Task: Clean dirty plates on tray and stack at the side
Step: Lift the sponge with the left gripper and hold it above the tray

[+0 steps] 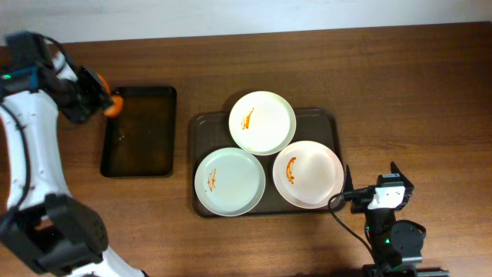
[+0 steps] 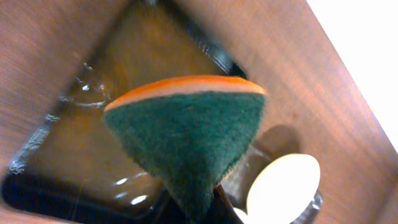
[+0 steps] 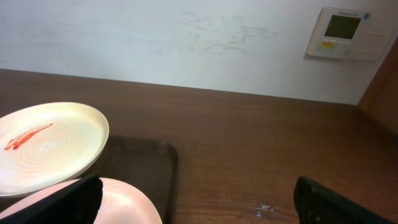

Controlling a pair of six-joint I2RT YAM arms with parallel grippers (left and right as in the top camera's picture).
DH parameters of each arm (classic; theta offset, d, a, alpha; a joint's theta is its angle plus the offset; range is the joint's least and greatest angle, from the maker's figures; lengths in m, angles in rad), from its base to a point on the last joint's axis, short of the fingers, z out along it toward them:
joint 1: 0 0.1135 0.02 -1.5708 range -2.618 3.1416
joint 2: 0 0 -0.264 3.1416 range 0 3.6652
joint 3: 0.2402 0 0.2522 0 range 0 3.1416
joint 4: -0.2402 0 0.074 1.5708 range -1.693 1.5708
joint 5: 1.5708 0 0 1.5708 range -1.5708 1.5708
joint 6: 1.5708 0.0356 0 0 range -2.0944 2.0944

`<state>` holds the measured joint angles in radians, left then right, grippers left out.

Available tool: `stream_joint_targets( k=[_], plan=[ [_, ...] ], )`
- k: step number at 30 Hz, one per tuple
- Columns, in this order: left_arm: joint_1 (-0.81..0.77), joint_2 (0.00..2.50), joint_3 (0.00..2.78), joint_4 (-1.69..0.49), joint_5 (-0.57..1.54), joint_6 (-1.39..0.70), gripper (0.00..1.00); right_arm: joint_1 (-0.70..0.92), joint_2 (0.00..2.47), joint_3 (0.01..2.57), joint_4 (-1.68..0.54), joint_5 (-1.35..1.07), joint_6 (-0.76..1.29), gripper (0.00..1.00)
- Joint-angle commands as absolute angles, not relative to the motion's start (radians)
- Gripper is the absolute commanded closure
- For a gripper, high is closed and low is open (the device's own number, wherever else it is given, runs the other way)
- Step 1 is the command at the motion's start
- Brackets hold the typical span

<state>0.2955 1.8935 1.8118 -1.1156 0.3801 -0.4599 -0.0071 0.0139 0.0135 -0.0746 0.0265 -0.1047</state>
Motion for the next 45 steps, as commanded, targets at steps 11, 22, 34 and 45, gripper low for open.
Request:
stream_joint_targets(
  k=[11,22,34,45],
  plan=[
    [0.369,2.020,1.756,-1.097,1.232,-0.617,1.00,-0.014,0.008,0.006,-0.078,0.035,-0.100,0.02],
    [0.373,2.014,1.758,-1.104,1.235,-0.773,1.00,-0.014,0.008,0.006,-0.078,0.035,-0.100,0.02],
    [0.410,2.014,1.758,-1.104,1.180,-0.793,1.00,-0.014,0.008,0.006,-0.078,0.035,-0.101,0.02],
    [0.410,2.014,1.758,-1.104,1.169,-0.792,1.00,-0.014,0.008,0.006,-0.078,0.035,-0.101,0.02]
  ],
)
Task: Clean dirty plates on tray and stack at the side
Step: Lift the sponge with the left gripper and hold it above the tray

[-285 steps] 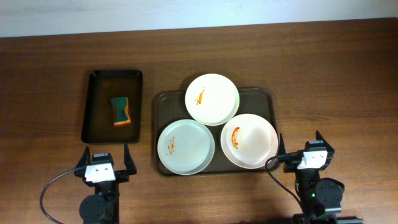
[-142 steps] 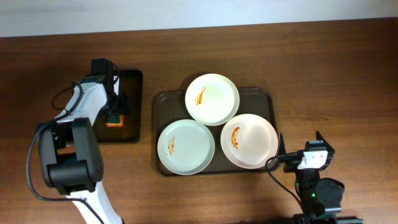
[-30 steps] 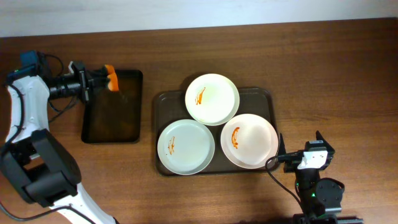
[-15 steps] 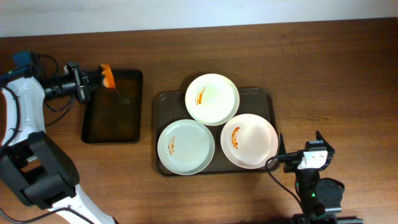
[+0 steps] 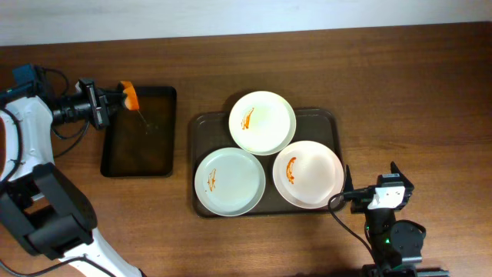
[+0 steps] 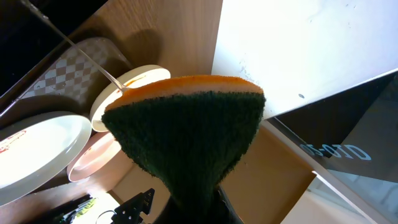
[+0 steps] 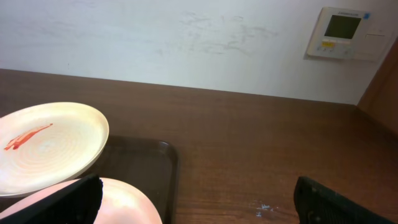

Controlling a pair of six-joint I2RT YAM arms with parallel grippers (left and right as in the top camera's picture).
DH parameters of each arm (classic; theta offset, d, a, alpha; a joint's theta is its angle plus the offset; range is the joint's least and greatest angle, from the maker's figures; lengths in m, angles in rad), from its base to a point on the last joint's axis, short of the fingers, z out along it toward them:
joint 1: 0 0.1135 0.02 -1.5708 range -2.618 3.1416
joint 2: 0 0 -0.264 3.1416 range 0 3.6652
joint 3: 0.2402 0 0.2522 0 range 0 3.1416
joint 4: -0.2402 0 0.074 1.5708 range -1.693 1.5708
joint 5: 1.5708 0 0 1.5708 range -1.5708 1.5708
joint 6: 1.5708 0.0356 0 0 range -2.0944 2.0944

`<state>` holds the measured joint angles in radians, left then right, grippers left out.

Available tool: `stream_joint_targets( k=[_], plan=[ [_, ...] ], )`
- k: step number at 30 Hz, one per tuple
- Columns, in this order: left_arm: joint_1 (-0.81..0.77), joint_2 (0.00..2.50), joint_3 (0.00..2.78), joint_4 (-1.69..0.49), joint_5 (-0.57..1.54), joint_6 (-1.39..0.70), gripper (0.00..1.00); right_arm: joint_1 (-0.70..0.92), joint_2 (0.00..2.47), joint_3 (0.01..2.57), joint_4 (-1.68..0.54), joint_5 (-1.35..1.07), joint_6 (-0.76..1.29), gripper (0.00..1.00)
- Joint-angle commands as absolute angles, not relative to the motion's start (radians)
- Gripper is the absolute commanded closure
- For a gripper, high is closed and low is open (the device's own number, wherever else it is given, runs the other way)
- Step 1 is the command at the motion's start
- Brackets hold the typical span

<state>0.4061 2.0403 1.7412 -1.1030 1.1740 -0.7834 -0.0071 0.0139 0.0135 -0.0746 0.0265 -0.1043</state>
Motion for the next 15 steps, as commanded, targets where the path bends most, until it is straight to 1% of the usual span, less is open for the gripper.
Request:
stream_joint_targets(
  k=[1,3,5,6,7,9,10,11,12,13,15],
  plan=[
    [0.410,2.014,1.758,-1.105,1.142,-0.791,1.00,-0.014,0.008,0.006,-0.078,0.035,-0.101,0.02],
    [0.410,2.014,1.758,-1.105,1.016,-0.712,1.00,-0.014,0.008,0.006,-0.078,0.035,-0.101,0.02],
    [0.403,2.014,1.758,-1.100,0.793,-0.554,1.00,-0.014,0.008,0.006,-0.078,0.035,-0.100,0.02],
    [0.396,2.014,1.754,-1.093,0.727,-0.488,1.00,-0.014,0.008,0.006,-0.078,0.035,-0.101,0.02],
    [0.391,2.014,1.749,-1.100,0.694,-0.469,1.00,-0.014,0.008,0.006,-0.078,0.035,-0.101,0.02],
    [0.386,2.014,1.743,-1.119,0.774,-0.469,1.00,-0.014,0.008,0.006,-0.078,0.035,-0.101,0.02],
    [0.386,2.012,1.744,-1.118,0.855,-0.458,1.00,-0.014,0.008,0.006,-0.078,0.035,-0.101,0.02],
    [0.387,2.006,1.753,-1.097,0.994,-0.417,1.00,-0.014,0.008,0.006,-0.078,0.035,-0.101,0.02],
    [0.387,1.997,1.774,-1.090,1.090,-0.379,1.00,-0.014,0.008,0.006,-0.078,0.035,-0.101,0.02],
    [0.387,1.983,1.808,-1.099,1.134,-0.347,1.00,-0.014,0.008,0.006,-0.078,0.035,-0.101,0.02],
    [0.387,1.922,1.914,-1.155,1.054,-0.343,1.00,-0.014,0.008,0.006,-0.078,0.035,-0.100,0.02]
  ],
)
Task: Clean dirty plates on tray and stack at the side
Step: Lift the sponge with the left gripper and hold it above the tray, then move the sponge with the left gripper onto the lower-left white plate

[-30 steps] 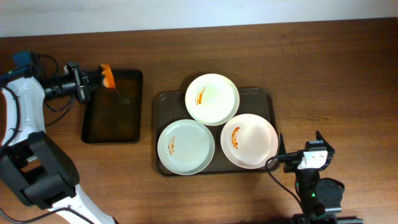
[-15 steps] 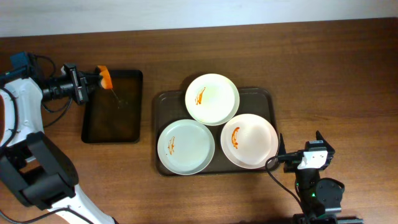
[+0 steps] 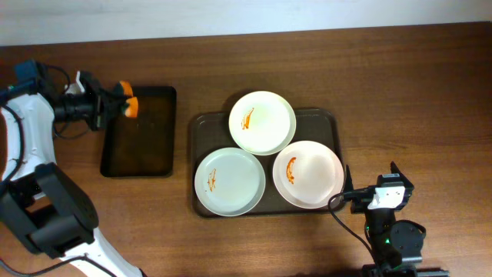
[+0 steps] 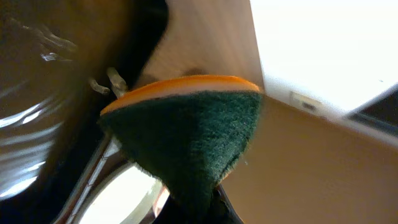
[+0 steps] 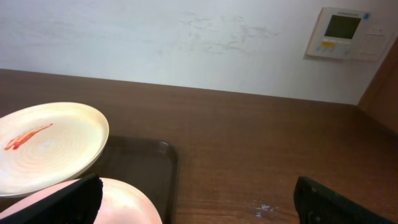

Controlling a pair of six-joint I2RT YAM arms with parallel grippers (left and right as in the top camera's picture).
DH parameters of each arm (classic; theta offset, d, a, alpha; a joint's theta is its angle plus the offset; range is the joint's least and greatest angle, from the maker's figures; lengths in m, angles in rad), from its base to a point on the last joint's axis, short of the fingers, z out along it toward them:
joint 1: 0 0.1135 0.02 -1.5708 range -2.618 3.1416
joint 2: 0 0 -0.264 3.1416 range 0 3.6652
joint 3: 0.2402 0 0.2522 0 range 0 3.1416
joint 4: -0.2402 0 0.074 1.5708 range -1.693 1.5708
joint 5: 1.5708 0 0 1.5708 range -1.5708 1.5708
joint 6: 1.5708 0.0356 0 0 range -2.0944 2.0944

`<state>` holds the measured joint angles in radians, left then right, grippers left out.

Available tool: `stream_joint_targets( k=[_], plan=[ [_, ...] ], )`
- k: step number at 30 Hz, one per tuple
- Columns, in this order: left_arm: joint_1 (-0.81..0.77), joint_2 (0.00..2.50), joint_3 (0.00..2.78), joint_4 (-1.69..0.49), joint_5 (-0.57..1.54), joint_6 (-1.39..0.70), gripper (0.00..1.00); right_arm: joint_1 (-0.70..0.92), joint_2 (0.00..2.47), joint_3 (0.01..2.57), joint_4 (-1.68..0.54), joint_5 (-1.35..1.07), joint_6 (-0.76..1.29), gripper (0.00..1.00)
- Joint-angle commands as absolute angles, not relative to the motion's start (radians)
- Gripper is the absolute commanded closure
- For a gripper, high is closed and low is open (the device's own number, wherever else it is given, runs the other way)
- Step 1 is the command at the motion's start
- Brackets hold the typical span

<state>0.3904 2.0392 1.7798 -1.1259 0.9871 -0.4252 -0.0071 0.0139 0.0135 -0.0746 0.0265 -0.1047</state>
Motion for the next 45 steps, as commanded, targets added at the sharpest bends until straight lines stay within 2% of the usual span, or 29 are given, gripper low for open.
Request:
stream_joint_targets(
  k=[1,4,7,10,12,15,18,21,24,26,32,37,40,45],
  plan=[
    [0.385,1.889,1.951,-1.177,0.945,-0.343,1.00,-0.014,0.008,0.006,-0.078,0.035,-0.101,0.02],
    [0.351,1.853,1.959,-1.259,0.556,-0.389,1.00,-0.014,0.008,0.006,-0.078,0.035,-0.100,0.02],
    [0.278,1.933,1.815,-1.220,0.595,-0.335,1.00,-0.014,0.008,0.006,-0.078,0.035,-0.101,0.02],
    [0.238,2.048,1.739,-1.187,0.533,-0.335,1.00,-0.014,0.008,0.006,-0.078,0.035,-0.100,0.02],
    [0.248,2.030,1.810,-1.237,0.519,-0.332,1.00,-0.014,0.008,0.006,-0.078,0.035,-0.101,0.02],
    [0.257,1.963,2.064,-1.414,0.440,-0.314,1.00,-0.014,0.008,0.006,-0.078,0.035,-0.101,0.02],
    [0.242,1.925,2.171,-1.445,0.418,-0.289,1.00,-0.014,0.008,0.006,-0.078,0.035,-0.101,0.02],
    [0.196,1.949,2.057,-1.425,0.289,-0.289,1.00,-0.014,0.008,0.006,-0.078,0.035,-0.101,0.02],
    [0.149,1.997,1.805,-1.271,0.197,-0.312,1.00,-0.014,0.008,0.006,-0.078,0.035,-0.101,0.02],
    [0.144,2.002,1.773,-1.281,0.130,-0.326,1.00,-0.014,0.008,0.006,-0.078,0.035,-0.101,0.02],
    [0.130,1.860,2.186,-1.563,0.116,-0.290,1.00,-0.014,0.008,0.006,-0.078,0.035,-0.101,0.02],
    [-0.006,1.779,2.201,-1.660,0.114,-0.290,1.00,-0.014,0.008,0.006,-0.078,0.035,-0.100,0.02],
    [-0.136,1.782,2.054,-1.630,0.115,-0.290,1.00,-0.014,0.008,0.006,-0.078,0.035,-0.100,0.02],
    [-0.356,1.782,1.622,-1.350,0.162,-0.355,1.00,-0.014,0.008,0.006,-0.078,0.035,-0.100,0.02]
  ],
)
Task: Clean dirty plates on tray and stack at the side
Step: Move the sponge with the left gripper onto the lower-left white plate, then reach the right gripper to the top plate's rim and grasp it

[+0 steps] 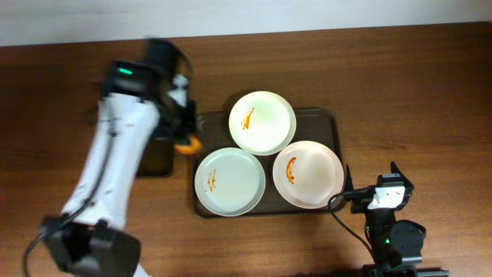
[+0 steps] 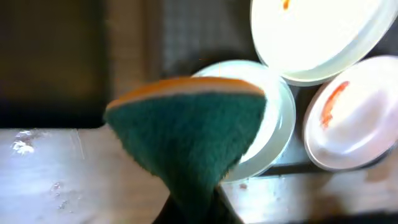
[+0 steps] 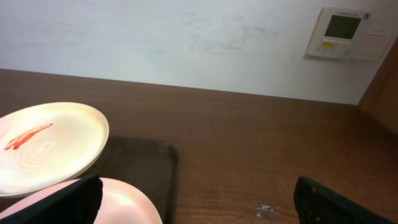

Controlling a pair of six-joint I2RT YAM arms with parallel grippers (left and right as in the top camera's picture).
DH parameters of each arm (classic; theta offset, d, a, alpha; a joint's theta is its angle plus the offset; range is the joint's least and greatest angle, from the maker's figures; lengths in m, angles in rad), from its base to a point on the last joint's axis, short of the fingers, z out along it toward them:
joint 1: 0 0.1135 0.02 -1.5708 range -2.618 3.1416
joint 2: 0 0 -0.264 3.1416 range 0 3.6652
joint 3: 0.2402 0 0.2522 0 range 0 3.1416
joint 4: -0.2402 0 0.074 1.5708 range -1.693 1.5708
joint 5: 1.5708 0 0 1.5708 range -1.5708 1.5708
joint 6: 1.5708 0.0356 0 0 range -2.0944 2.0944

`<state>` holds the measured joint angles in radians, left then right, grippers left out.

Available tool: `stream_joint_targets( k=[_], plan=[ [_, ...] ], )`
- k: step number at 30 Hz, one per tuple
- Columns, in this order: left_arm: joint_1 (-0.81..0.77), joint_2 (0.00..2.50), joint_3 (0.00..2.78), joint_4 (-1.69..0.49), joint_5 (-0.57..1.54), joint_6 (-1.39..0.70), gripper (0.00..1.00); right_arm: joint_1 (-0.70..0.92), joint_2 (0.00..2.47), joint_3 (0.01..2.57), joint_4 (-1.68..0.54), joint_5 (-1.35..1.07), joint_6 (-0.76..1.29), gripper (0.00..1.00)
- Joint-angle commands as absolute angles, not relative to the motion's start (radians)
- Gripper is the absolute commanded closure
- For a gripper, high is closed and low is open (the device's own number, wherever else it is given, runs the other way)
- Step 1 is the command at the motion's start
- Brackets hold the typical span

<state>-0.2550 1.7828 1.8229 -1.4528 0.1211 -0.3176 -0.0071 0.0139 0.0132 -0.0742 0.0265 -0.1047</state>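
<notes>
Three dirty plates with orange smears lie on the dark tray (image 1: 330, 123): a cream plate (image 1: 262, 122) at the back, a pale green plate (image 1: 230, 181) front left, a pink plate (image 1: 308, 174) front right. My left gripper (image 1: 187, 145) is shut on an orange-and-green sponge (image 2: 189, 134), hanging at the tray's left edge beside the green plate (image 2: 273, 134). My right gripper (image 3: 196, 211) rests open near the table's front right, fingers (image 3: 68, 199) wide apart, nothing between them.
A black basin of water (image 1: 157, 158) sits left of the tray, mostly hidden under my left arm. Bare wooden table (image 1: 407, 85) lies to the right of the tray. A white wall with a thermostat (image 3: 342, 32) stands behind.
My left gripper, still holding the sponge, has moved right from the basin's far left corner to the left edge of the tray. The right arm and the plates are unchanged.
My left gripper held the sponge at the basin's far left corner and stayed there through the two later moments, turning at the wrist. Now it holds the sponge by the tray, next to the green plate. My right gripper stayed open and still.
</notes>
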Motion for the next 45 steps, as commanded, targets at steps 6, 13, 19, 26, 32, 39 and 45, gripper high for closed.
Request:
stream_joint_targets(
  k=[6,13,19,26,32,39,45],
  plan=[
    [-0.585,1.784,1.152,-0.788,0.141,-0.491,0.98,-0.014,0.008,0.006,-0.078,0.035,-0.101,0.02],
    [-0.688,1.784,0.995,-0.624,-0.083,-0.614,0.48,-0.014,0.008,0.006,-0.078,0.035,-0.101,0.02],
    [-0.609,1.687,1.166,-0.777,-0.131,-0.579,0.09,-0.014,0.008,0.006,-0.078,0.035,-0.101,0.02],
    [-0.353,1.452,1.285,-0.951,-0.020,-0.580,0.01,-0.014,0.008,0.006,-0.078,0.035,-0.101,0.02],
    [-0.178,1.441,1.245,-1.038,0.019,-0.579,0.00,-0.014,0.008,0.006,-0.038,-0.018,-0.064,0.02],
    [-0.164,1.441,1.231,-1.050,-0.023,-0.579,0.00,-0.014,0.008,0.006,0.361,-0.688,0.016,0.02],
    [-0.164,1.441,1.231,-1.052,-0.077,-0.579,0.00,-0.015,0.049,0.206,0.430,-0.533,0.064,0.02]
  ],
)
